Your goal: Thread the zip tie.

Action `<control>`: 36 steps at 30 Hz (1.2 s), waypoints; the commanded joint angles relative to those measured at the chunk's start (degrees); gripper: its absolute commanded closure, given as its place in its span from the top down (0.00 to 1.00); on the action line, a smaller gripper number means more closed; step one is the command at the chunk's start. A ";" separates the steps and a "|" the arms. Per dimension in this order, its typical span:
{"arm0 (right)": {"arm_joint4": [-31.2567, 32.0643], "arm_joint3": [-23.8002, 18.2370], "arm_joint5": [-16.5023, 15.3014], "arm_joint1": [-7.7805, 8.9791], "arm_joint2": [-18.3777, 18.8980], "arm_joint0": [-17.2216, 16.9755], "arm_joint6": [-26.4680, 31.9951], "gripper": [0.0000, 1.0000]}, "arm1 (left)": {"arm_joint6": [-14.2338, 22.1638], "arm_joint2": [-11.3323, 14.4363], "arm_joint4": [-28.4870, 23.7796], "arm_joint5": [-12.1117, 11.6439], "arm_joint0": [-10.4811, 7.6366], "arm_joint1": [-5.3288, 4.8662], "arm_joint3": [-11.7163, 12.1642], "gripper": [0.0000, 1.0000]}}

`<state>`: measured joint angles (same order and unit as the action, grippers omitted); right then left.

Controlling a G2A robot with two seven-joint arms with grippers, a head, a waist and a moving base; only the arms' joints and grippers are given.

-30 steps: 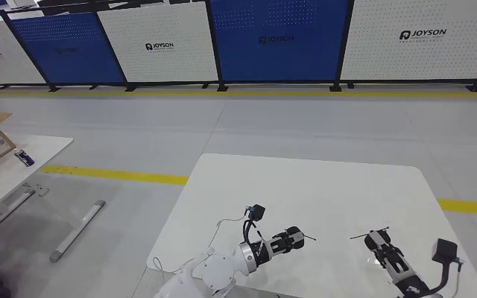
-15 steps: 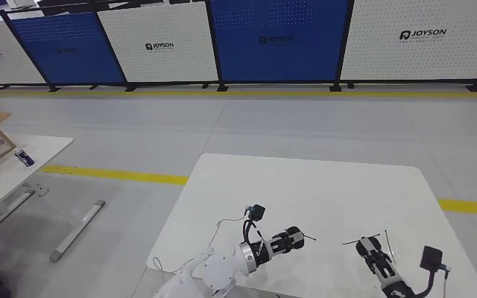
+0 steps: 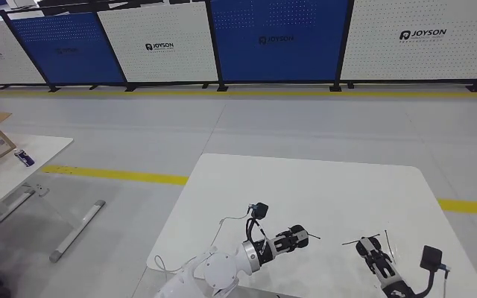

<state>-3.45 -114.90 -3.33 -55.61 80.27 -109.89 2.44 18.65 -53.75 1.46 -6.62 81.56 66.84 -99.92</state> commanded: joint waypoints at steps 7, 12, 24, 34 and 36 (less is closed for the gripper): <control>1.71 -0.16 -0.60 -0.06 0.11 0.68 0.44 0.00 | -0.02 -0.01 0.00 -0.08 0.01 -0.01 0.03 0.00; 8.38 -0.78 -4.50 -0.15 0.17 -0.25 0.06 0.00 | -0.02 -0.01 0.00 -0.08 0.01 -0.01 0.03 0.00; 5.21 0.33 -12.69 -0.33 1.16 -2.42 7.08 0.00 | -0.02 -0.01 0.00 -0.08 0.01 -0.01 0.03 0.00; 3.83 0.41 -11.75 -0.49 0.95 -1.99 6.59 0.00 | -0.02 -0.01 0.00 -0.08 0.01 -0.01 0.03 0.00; 4.04 0.09 -10.81 -0.78 0.71 -1.45 4.26 0.00 | -0.02 -0.01 0.00 -0.08 0.01 -0.01 0.03 0.00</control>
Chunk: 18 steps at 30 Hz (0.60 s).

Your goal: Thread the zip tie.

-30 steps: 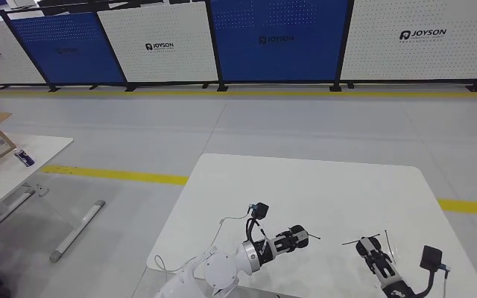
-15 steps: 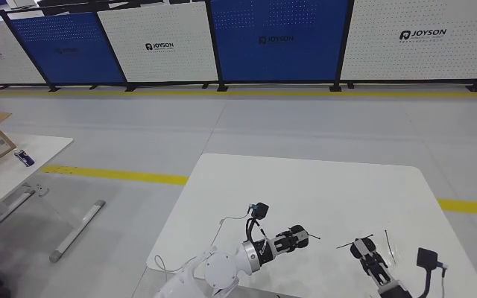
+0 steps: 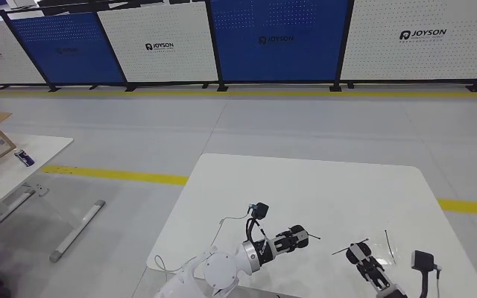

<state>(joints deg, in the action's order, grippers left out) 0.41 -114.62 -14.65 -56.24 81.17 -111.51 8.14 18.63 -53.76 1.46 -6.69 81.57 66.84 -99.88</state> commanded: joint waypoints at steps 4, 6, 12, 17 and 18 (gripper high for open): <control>4.34 -1.35 2.42 -0.85 -2.25 0.13 -7.73 0.00 | 0.00 0.00 0.00 0.00 0.00 0.00 0.00 0.00; 6.54 -1.43 3.12 -1.07 -3.13 0.43 -8.85 0.00 | 0.00 0.00 0.00 0.00 0.00 0.00 0.00 0.00; 13.10 -1.01 5.54 -1.58 -5.38 1.37 -11.82 0.00 | 0.00 0.00 0.00 0.00 0.00 0.00 0.00 0.00; 13.10 -1.01 5.54 -1.58 -5.38 1.37 -11.82 0.00 | 0.00 0.00 0.00 0.00 0.00 0.00 0.00 0.00; 13.10 -1.01 5.54 -1.58 -5.38 1.37 -11.82 0.00 | 0.00 0.00 0.00 0.00 0.00 0.00 0.00 0.00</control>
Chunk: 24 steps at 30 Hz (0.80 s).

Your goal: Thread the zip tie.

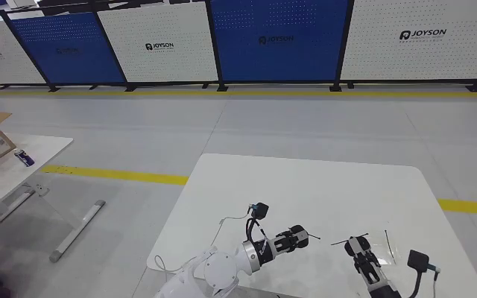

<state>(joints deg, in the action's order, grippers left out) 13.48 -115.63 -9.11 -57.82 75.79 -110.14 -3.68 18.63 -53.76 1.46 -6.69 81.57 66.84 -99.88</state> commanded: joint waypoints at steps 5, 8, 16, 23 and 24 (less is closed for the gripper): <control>0.02 0.00 0.00 0.00 0.00 0.00 0.00 0.00 | 0.00 0.00 0.00 0.00 0.00 0.00 0.00 0.00; 1.55 0.46 0.15 -0.11 -0.57 0.52 0.87 0.00 | 0.00 0.00 0.00 0.00 0.00 0.00 0.00 0.00; 1.13 2.16 -2.52 -0.65 -1.98 1.61 2.47 0.00 | 0.00 0.00 0.00 0.00 0.00 0.00 0.00 0.00; 0.78 2.53 -3.44 -0.84 -2.05 1.51 1.40 0.00 | 0.00 0.00 0.00 0.00 0.00 0.00 0.00 0.00; 0.78 2.53 -3.44 -0.84 -2.05 1.51 1.40 0.00 | 0.00 0.00 0.00 0.00 0.00 0.00 0.00 0.00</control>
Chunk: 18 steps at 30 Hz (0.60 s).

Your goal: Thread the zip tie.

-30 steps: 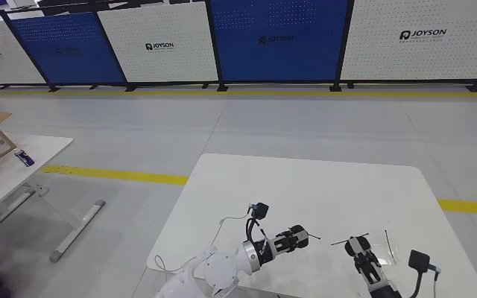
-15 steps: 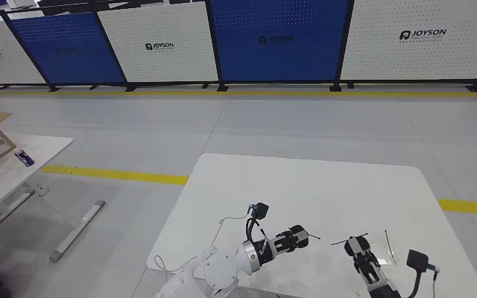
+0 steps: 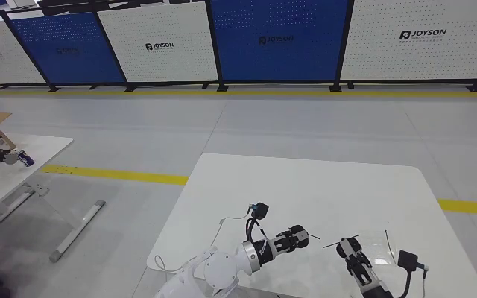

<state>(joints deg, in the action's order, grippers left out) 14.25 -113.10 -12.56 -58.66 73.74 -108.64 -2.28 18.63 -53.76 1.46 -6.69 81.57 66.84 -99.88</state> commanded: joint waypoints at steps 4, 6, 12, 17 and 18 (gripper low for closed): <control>-0.57 0.24 0.49 -0.15 -0.13 0.70 0.39 0.00 | 0.00 0.00 0.00 0.00 0.00 0.00 0.00 0.00; -1.53 0.44 1.06 -0.34 -0.31 1.47 0.83 0.00 | 0.00 0.00 0.00 0.00 0.00 0.00 0.00 0.00; -2.44 1.99 2.63 -1.02 -1.48 3.42 0.03 0.00 | 0.00 0.00 0.00 0.00 0.00 0.00 0.00 0.00; -1.98 2.99 3.54 -1.62 -2.27 4.37 -2.21 0.00 | 0.00 0.00 0.00 0.00 0.00 0.00 0.00 0.00; -1.98 2.99 3.54 -1.62 -2.27 4.37 -2.21 0.00 | 0.00 0.00 0.00 0.00 0.00 0.00 0.00 0.00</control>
<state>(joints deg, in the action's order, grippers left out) 12.24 -110.12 -9.03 -60.27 71.51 -104.27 -4.50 18.63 -53.76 1.46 -6.69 81.57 66.84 -99.88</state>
